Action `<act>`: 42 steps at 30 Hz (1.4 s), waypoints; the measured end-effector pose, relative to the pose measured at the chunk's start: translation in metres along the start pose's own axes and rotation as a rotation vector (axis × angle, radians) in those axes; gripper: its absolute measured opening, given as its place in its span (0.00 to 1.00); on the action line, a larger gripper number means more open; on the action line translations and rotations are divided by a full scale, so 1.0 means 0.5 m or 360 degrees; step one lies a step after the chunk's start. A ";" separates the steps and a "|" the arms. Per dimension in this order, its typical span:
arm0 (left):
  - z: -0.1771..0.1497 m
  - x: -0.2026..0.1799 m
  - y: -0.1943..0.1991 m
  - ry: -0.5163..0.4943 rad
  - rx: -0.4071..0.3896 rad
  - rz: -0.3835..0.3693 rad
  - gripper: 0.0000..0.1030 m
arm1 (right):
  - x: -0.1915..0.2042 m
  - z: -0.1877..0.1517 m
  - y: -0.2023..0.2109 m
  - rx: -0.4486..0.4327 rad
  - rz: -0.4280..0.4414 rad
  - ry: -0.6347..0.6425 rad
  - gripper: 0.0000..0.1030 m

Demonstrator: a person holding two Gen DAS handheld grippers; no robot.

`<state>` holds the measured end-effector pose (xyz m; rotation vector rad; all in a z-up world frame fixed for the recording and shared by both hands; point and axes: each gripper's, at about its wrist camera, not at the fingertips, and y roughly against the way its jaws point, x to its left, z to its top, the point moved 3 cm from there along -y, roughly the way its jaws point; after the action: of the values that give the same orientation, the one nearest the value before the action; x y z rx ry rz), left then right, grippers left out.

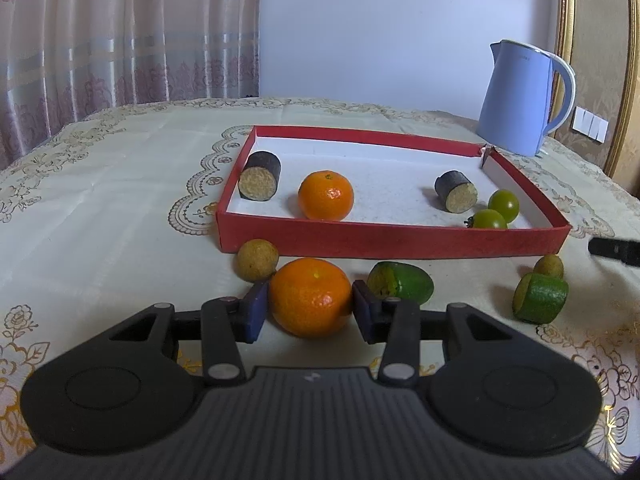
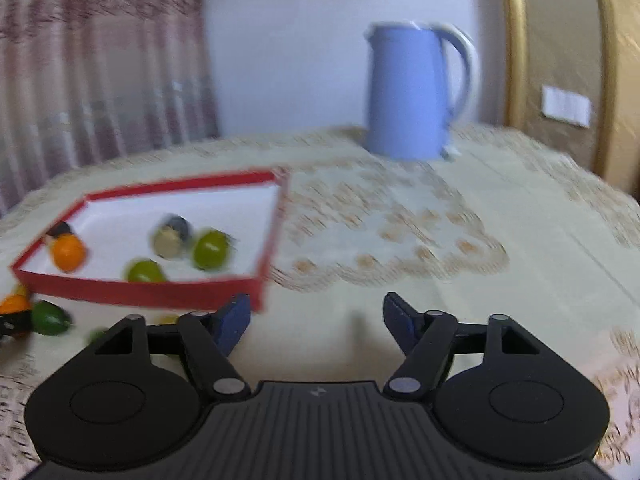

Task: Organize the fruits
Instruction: 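Withdraw the right tool from the tray, then carry the tangerine into the tray and open the left tool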

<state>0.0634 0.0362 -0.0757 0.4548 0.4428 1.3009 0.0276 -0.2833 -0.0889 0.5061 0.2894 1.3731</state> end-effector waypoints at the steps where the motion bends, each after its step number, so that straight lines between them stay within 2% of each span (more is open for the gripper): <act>1: 0.000 -0.001 0.000 -0.0003 0.0000 0.0003 0.40 | -0.009 -0.004 -0.008 0.0028 -0.0016 -0.0025 0.71; 4: 0.002 -0.002 -0.001 -0.0006 0.0002 0.0006 0.40 | -0.020 -0.015 -0.026 0.0086 -0.0015 -0.0055 0.71; 6: 0.002 -0.002 -0.002 -0.0007 0.0004 0.0007 0.40 | -0.019 -0.018 -0.027 0.0076 -0.0030 -0.0057 0.72; 13: 0.004 -0.007 -0.002 -0.0038 0.0003 0.0032 0.39 | 0.001 -0.021 -0.031 0.0085 -0.0051 -0.0028 0.82; 26: 0.015 -0.016 0.015 -0.0067 -0.0010 0.0057 0.39 | 0.012 -0.025 -0.034 0.0119 -0.0028 0.0033 0.91; 35: 0.090 -0.045 0.032 -0.0116 -0.0100 -0.0028 0.39 | 0.007 -0.024 -0.032 0.0111 -0.0005 0.0009 0.92; 38: 0.126 -0.067 -0.004 -0.0149 -0.0116 -0.0017 0.39 | 0.004 -0.024 -0.031 0.0107 0.0005 -0.0003 0.92; 42: 0.164 -0.087 -0.072 -0.0134 -0.0068 -0.0027 0.39 | 0.004 -0.024 -0.031 0.0107 0.0006 -0.0004 0.93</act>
<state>0.1286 -0.0193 -0.0249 0.4670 0.3472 1.2677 0.0355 -0.2809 -0.1069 0.5644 0.3338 1.3699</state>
